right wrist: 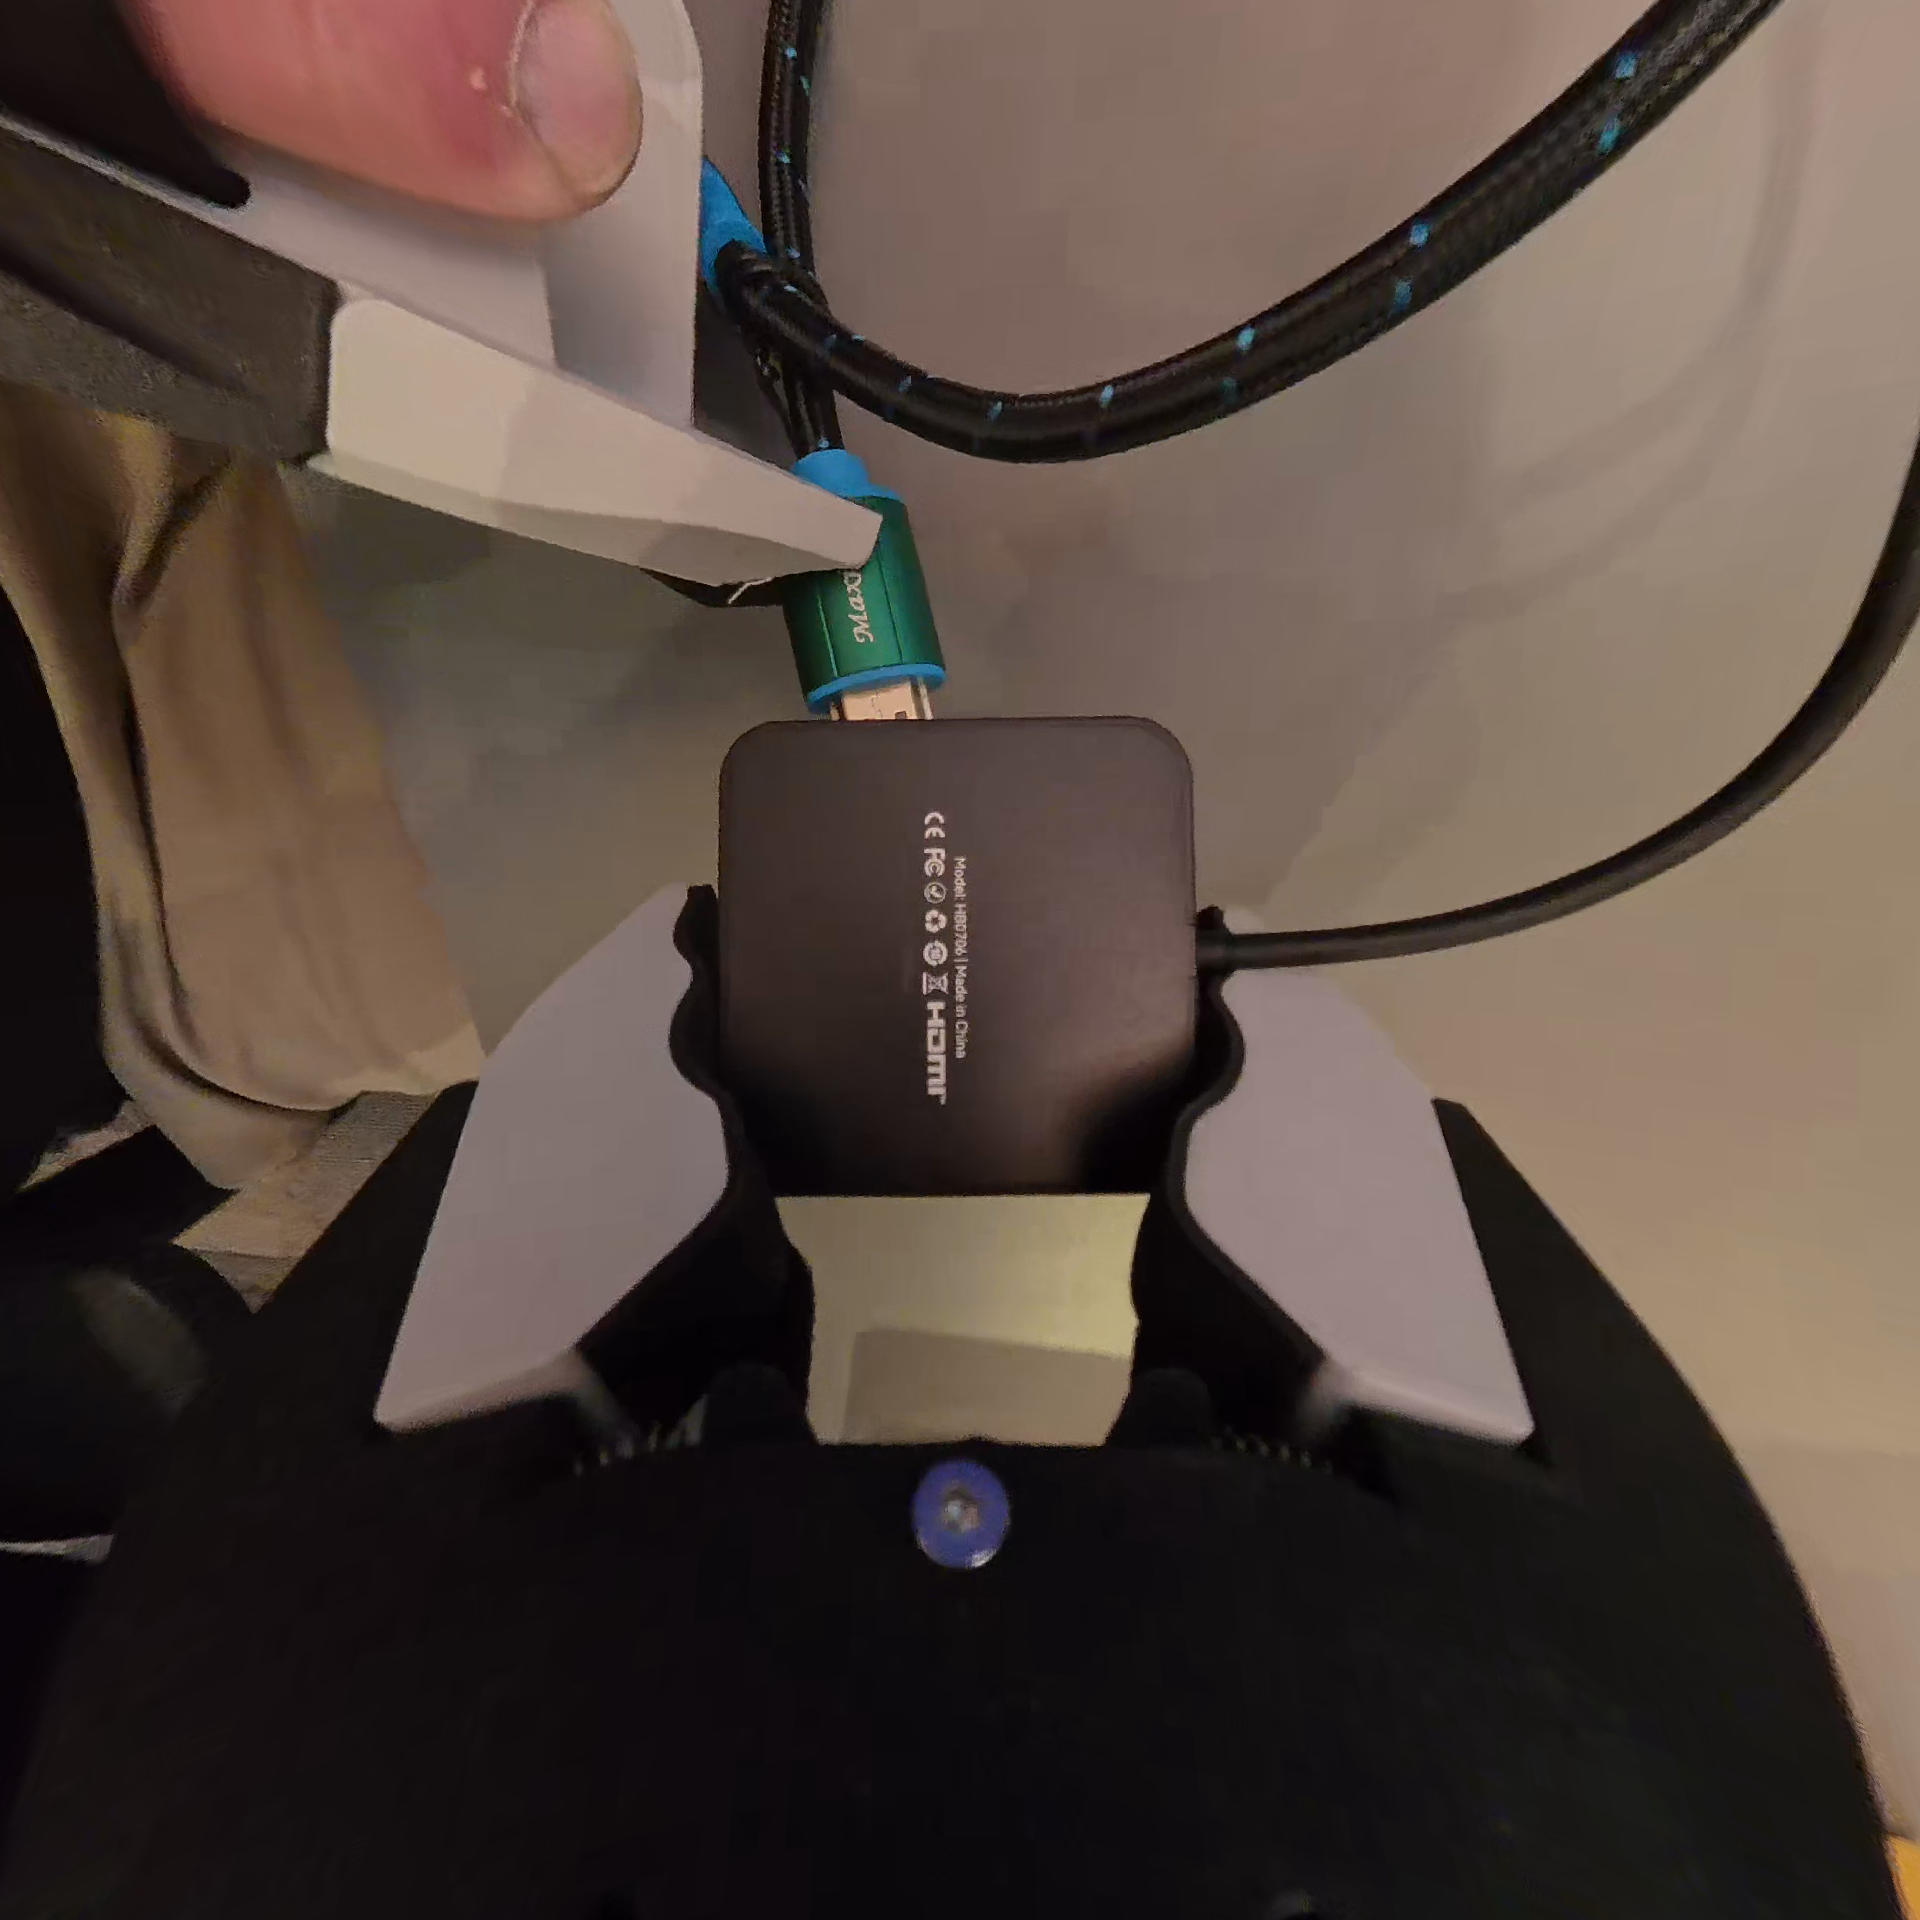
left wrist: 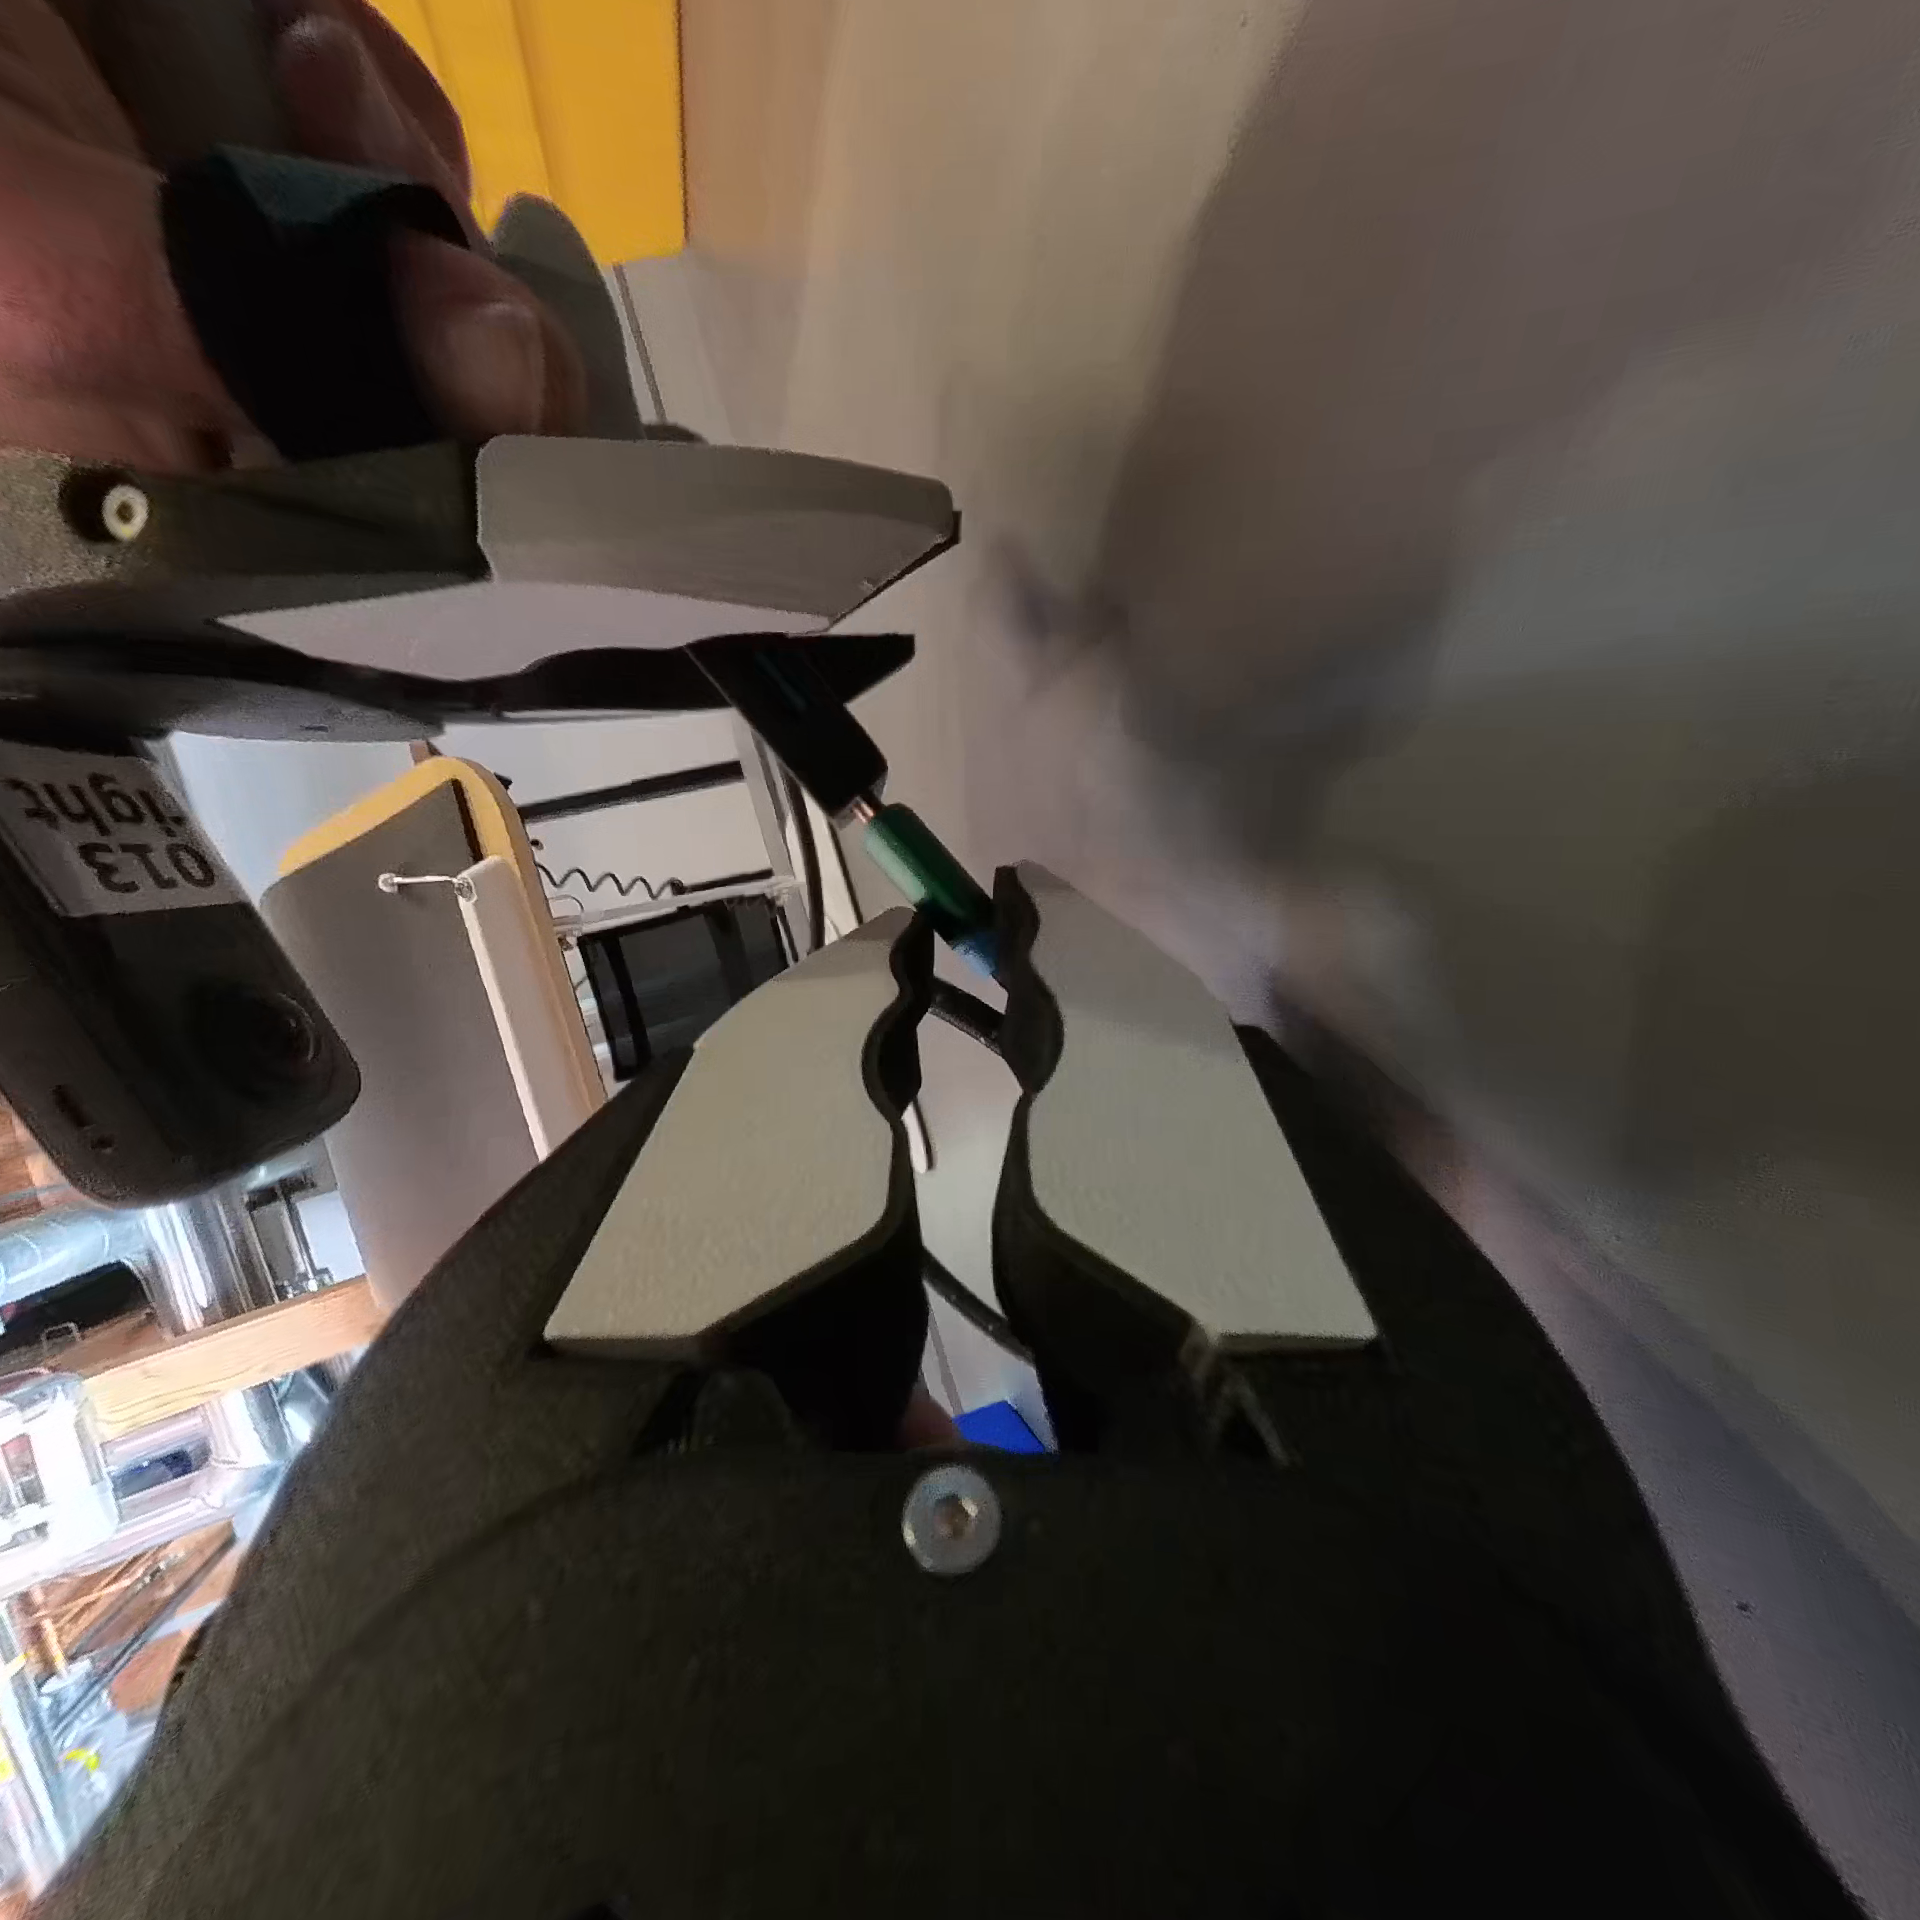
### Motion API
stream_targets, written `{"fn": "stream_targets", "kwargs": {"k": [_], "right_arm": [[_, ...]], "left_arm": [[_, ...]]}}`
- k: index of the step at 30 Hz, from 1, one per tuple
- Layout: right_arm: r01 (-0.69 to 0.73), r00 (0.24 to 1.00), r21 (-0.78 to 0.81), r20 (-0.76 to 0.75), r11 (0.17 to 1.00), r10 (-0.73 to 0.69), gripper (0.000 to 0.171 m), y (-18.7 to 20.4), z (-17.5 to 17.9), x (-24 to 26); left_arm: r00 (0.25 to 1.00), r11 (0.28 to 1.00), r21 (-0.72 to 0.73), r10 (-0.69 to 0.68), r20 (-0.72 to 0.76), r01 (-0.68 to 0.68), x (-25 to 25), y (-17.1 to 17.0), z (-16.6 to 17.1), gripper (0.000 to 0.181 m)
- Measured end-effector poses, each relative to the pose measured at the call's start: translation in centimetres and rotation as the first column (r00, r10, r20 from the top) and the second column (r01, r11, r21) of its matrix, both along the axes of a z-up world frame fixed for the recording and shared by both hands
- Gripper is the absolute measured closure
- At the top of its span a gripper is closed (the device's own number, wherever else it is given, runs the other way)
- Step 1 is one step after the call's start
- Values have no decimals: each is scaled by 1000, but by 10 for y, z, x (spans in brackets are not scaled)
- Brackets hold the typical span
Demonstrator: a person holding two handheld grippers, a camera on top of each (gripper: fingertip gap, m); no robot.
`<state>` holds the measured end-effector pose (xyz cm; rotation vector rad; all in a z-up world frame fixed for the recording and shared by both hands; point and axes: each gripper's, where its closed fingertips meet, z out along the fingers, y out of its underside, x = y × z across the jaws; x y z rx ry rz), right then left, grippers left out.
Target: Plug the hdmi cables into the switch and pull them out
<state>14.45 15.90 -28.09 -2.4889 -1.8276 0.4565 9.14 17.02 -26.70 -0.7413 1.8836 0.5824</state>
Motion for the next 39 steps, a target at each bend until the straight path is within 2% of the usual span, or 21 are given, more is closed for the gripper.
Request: {"fn": "stream_targets", "kwargs": {"k": [1,13,16,20,22,30,32,34,39], "right_arm": [[-22,1000,3,-10,1000,22,86,0,0,0],[-247,968,-53,-52,968,245,86,-7,3,7],[-253,967,-56,-41,966,251,86,-6,4,6],[-255,960,-27,-122,966,250,86,-5,9,-1],[-245,964,-25,-113,969,241,86,-6,9,-2],[-123,984,56,-121,991,129,86,0,14,-8],[-55,984,120,-160,991,74,86,9,29,-8],[12,985,191,-170,981,21,86,18,45,-1],[207,966,327,-219,922,-139,85,36,92,43]], "left_arm": [[1000,1000,5,-8,7,8,0,-1,0,170],[996,997,15,-81,41,81,8,-13,9,171],[996,997,16,-77,44,77,8,-12,9,171],[994,997,19,-77,83,76,6,-10,16,171],[994,997,1,-76,72,76,7,-12,18,171],[996,999,-9,-48,73,49,1,-1,26,170],[990,1000,-12,-12,137,14,2,9,44,167],[980,999,37,20,199,-28,0,19,70,155],[907,996,19,71,416,-86,-17,34,133,154]]}}
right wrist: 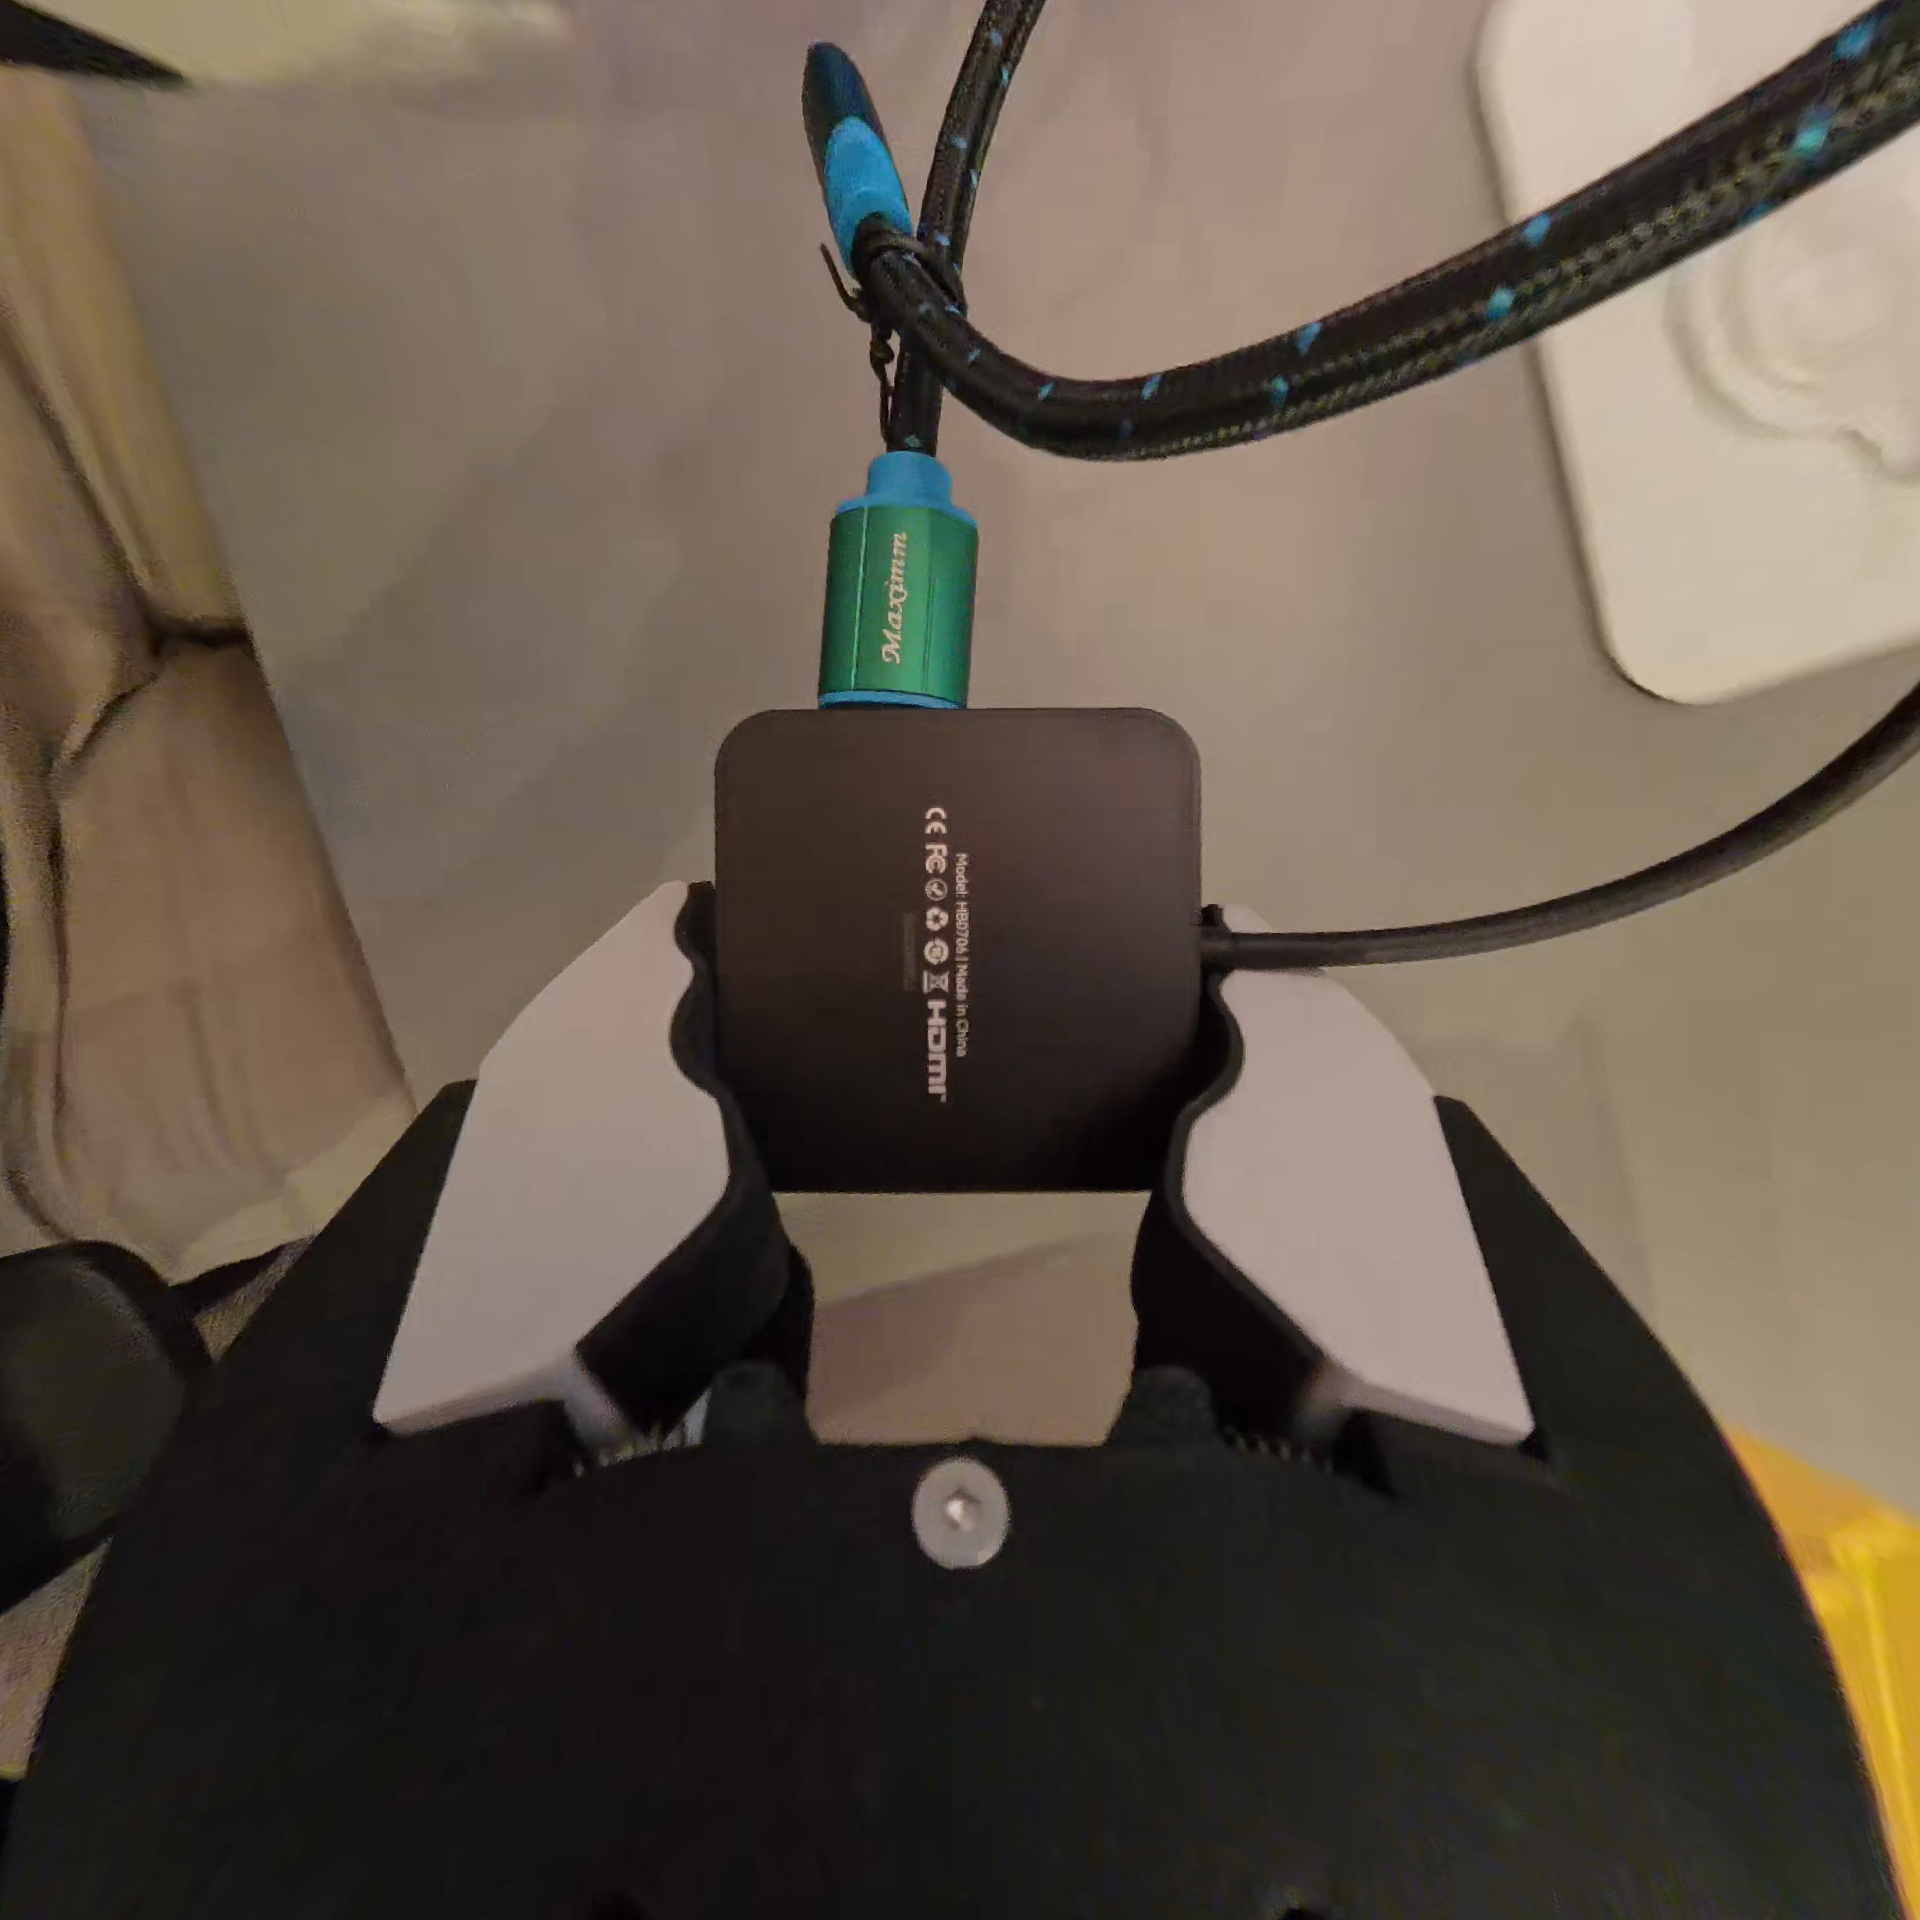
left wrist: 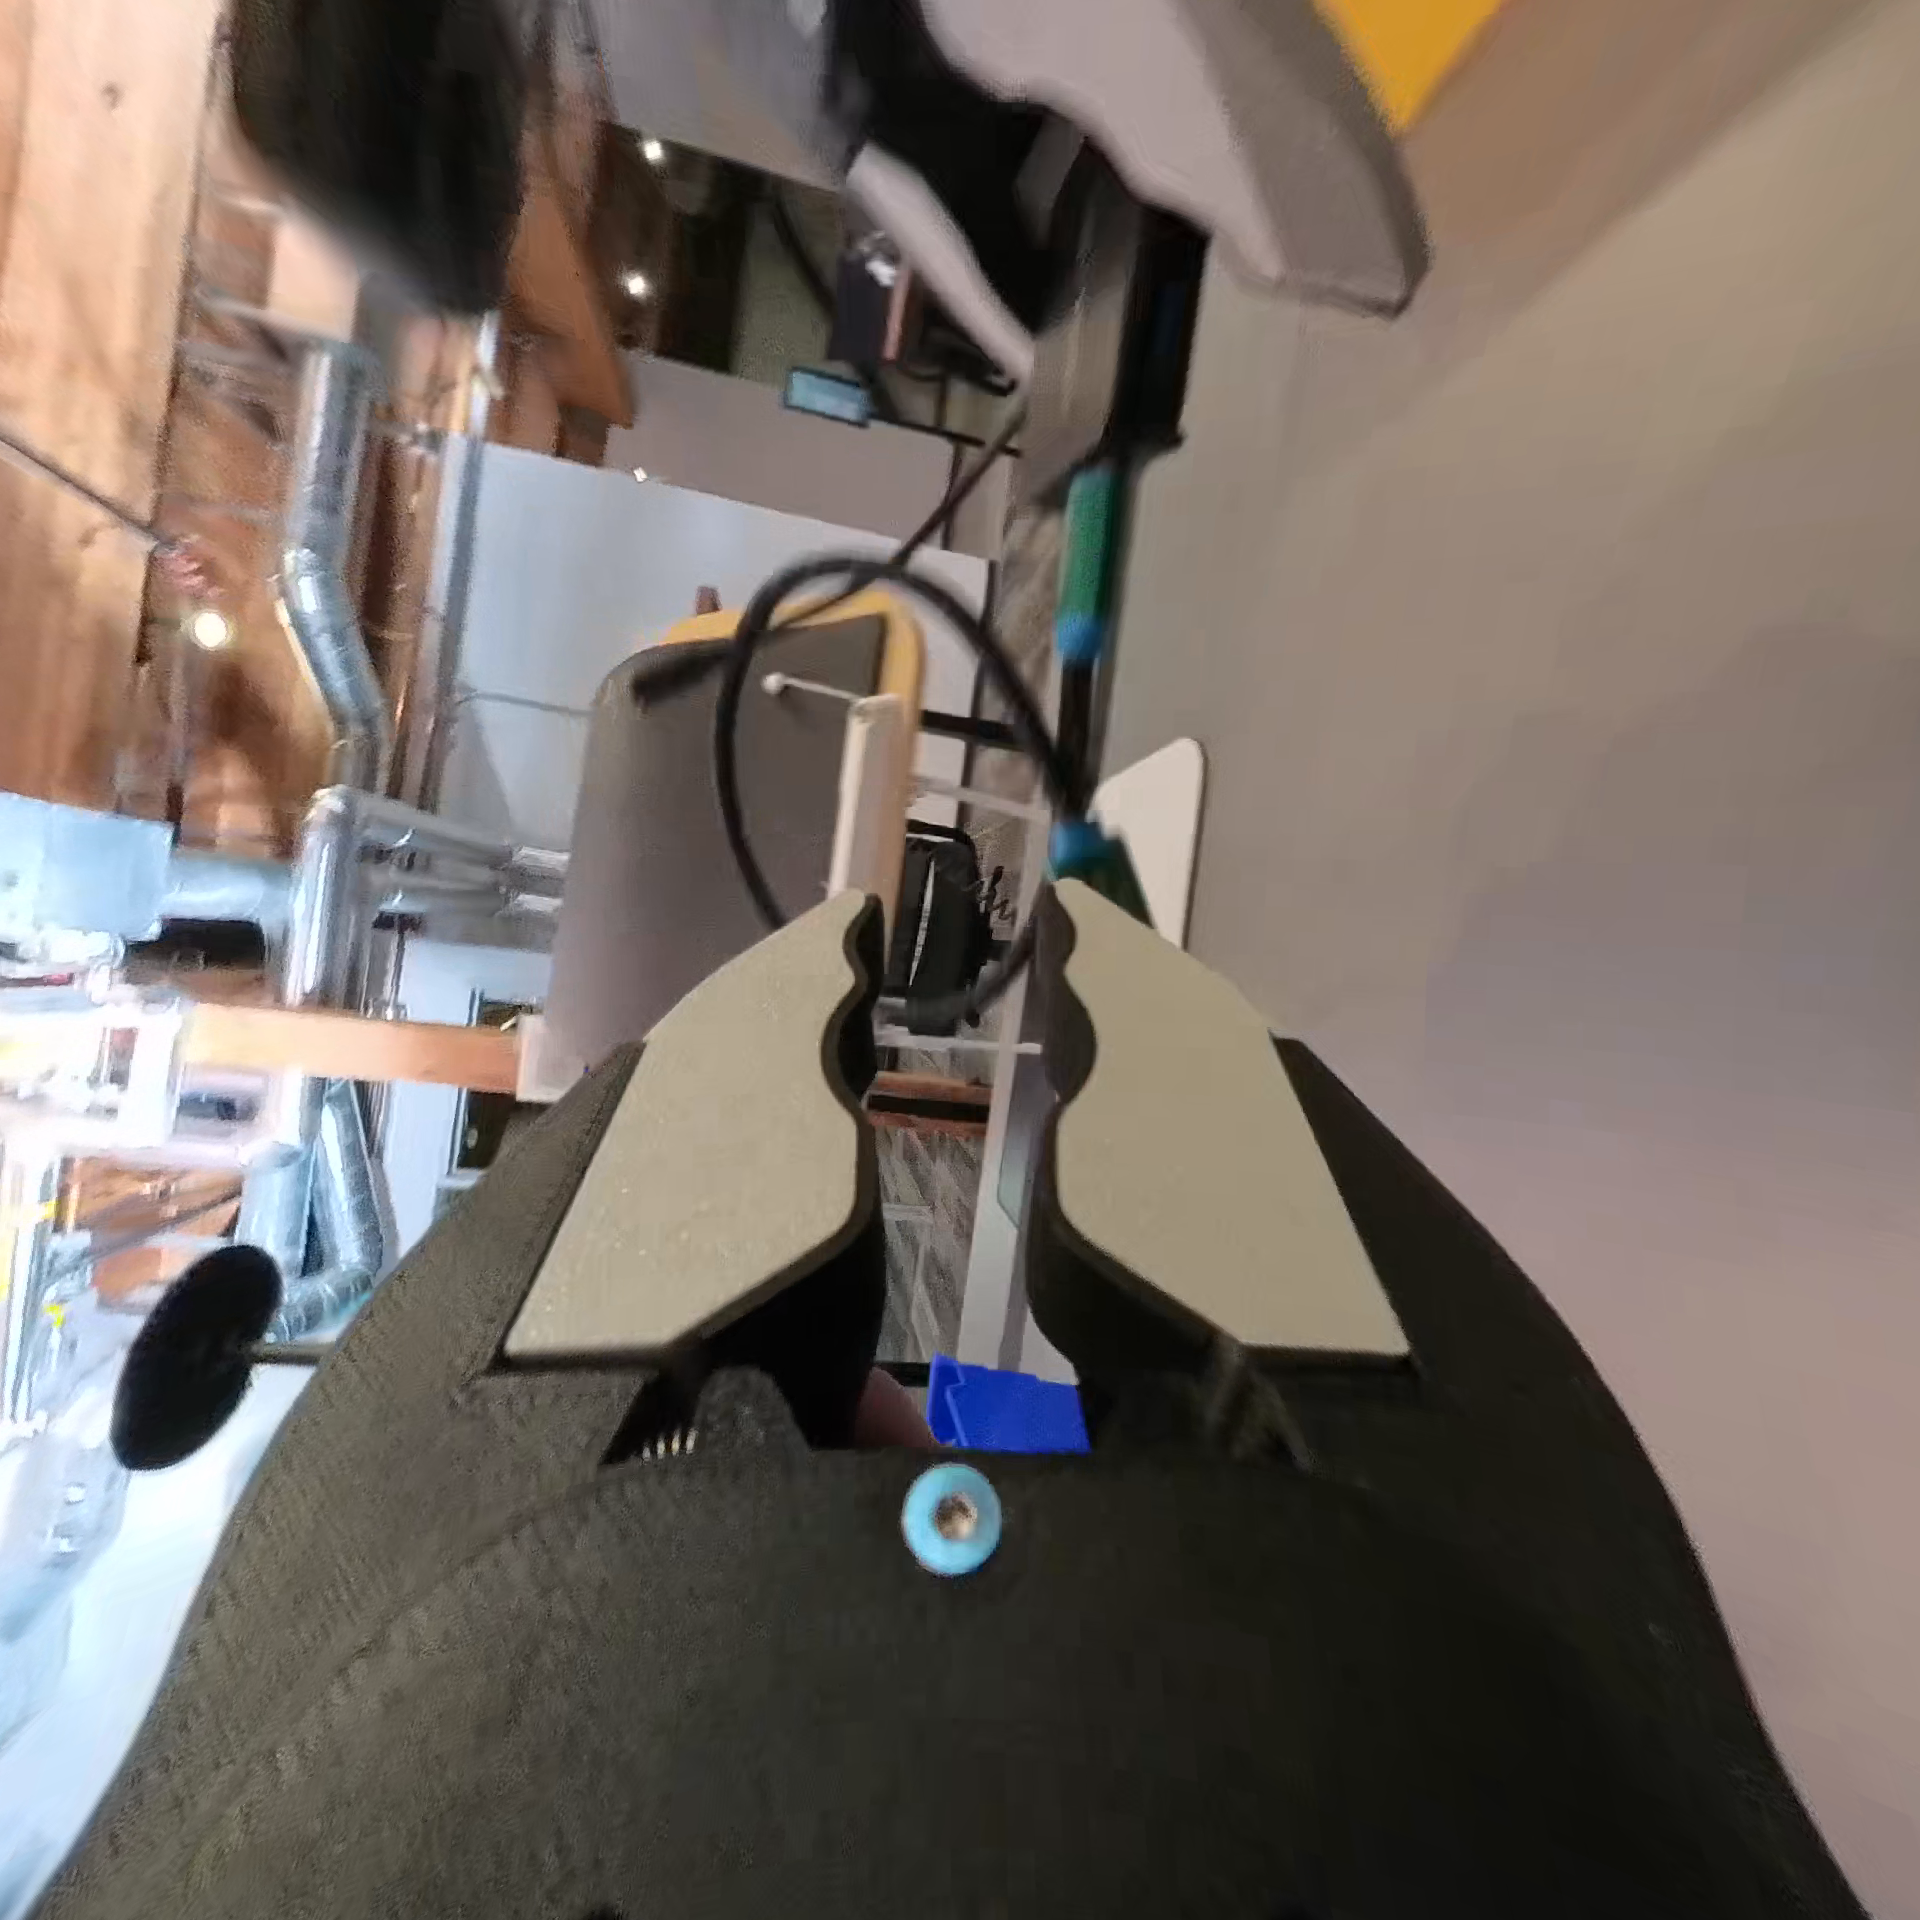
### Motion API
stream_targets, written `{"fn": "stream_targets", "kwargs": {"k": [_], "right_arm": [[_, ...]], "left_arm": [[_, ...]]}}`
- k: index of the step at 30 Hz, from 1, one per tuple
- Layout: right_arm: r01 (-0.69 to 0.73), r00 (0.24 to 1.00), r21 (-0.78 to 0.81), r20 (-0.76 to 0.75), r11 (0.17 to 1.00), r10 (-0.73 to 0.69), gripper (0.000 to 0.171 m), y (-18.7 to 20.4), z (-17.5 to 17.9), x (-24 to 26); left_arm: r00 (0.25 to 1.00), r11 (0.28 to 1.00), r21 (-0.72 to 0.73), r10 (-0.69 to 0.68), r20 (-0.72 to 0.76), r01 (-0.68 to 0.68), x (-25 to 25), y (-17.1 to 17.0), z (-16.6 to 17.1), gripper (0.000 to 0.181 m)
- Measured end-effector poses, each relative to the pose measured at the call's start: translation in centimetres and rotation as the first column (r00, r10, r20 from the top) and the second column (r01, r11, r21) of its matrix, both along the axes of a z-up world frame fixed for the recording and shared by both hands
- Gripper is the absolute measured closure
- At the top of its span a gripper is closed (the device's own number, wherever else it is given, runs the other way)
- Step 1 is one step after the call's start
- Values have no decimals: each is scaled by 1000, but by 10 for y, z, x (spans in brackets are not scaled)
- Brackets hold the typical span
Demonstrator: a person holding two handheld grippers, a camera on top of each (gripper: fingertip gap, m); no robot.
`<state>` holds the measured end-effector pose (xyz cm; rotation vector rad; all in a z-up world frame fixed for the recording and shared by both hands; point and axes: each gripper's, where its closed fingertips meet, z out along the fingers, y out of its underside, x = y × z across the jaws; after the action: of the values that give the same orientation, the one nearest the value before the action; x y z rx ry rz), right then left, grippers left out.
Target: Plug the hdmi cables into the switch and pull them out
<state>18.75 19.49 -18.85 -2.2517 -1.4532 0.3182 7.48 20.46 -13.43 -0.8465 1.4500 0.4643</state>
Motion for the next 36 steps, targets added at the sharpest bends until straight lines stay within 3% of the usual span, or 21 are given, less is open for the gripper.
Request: {"fn": "stream_targets", "kwargs": {"k": [5,10,17,22,27,30,34,36], "right_arm": [[266,964,125,-62,956,-260,86,17,40,76],[560,828,154,-141,814,-543,86,32,51,168],[812,579,6,-137,584,-804,86,37,-7,268],[871,480,-64,-108,488,-871,86,40,-46,294],[872,472,-109,-67,477,-879,86,43,-49,294],[846,527,-136,69,516,-847,66,31,-59,290],[824,561,-160,100,543,-822,68,23,-55,285],[800,589,-194,73,567,-805,79,19,-47,278]], "left_arm": [[995,997,10,79,59,-79,-24,22,25,155],[994,994,2,107,22,-107,-30,31,20,157],[994,993,-17,113,-10,-113,-28,34,10,157],[993,992,-36,118,-28,-119,-27,37,3,157],[992,991,-54,119,-43,-121,-25,37,-4,157],[991,990,-61,123,-47,-125,-26,38,-6,157],[990,988,-75,133,-55,-137,-29,42,-9,156],[989,987,-76,135,-54,-139,-30,42,-9,156]]}}
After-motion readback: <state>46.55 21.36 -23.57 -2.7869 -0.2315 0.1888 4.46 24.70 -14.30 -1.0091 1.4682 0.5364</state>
